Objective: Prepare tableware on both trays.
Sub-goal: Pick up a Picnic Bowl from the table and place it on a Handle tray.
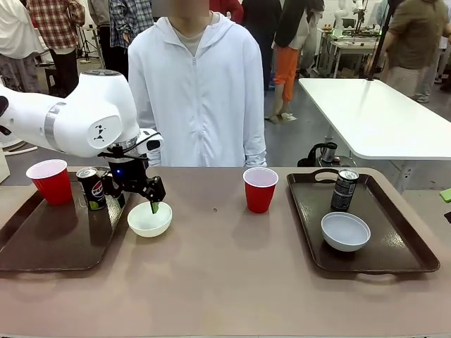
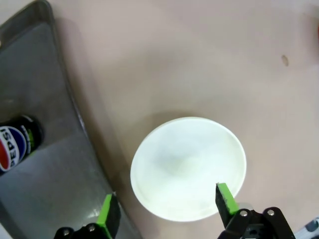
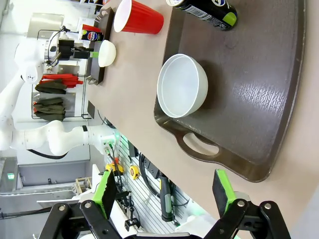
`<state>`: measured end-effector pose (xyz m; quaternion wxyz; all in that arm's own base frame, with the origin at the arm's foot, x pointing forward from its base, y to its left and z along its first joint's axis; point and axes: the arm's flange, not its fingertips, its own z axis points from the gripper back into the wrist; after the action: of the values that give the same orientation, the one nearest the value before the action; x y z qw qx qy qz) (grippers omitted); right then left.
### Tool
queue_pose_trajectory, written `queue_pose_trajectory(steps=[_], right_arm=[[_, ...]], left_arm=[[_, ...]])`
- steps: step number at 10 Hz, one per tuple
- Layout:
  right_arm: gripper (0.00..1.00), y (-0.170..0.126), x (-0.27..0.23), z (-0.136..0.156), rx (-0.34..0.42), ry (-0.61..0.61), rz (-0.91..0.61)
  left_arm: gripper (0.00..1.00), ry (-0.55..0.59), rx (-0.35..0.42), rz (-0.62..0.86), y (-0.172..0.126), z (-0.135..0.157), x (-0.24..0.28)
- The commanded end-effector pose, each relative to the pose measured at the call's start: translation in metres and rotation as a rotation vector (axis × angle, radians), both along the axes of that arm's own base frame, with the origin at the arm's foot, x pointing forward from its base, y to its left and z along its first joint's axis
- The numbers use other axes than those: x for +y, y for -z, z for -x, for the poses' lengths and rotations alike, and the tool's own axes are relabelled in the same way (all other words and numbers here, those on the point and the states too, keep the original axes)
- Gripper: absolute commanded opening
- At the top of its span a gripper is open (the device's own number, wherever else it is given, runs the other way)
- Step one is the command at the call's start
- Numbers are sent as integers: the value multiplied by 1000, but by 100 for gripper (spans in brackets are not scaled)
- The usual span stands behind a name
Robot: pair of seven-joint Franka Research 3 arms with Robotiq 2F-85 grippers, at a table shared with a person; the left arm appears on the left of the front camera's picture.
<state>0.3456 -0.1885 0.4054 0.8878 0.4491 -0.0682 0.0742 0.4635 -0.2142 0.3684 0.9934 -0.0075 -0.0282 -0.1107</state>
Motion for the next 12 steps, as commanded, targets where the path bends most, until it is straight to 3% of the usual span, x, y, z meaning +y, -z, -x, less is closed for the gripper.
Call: queue_pose_trajectory(steps=[1, 5, 6, 7, 8, 9, 10, 12], right_arm=[[100, 0, 1, 2, -14, -1, -19], [100, 0, 1, 2, -14, -1, -19], [100, 0, 1, 2, -14, -1, -19], [100, 0, 1, 2, -14, -1, -19], [100, 0, 1, 2, -14, -1, -19], [100, 0, 1, 2, -14, -1, -19], [100, 0, 1, 2, -14, -1, -19], [100, 0, 1, 2, -14, -1, -19]], left_arm=[[100, -10, -30, -34, 12, -5, -4], [97, 19, -12, -42, 26, -10, -5], [83, 20, -14, -46, 27, -11, -4], [80, 20, -16, -48, 26, -11, -4], [65, 20, -19, -49, 25, -10, -4], [62, 16, -19, -53, 24, -11, -3], [11, 12, -19, -56, 23, -11, -2], [0, 13, -17, -58, 23, -11, -1]])
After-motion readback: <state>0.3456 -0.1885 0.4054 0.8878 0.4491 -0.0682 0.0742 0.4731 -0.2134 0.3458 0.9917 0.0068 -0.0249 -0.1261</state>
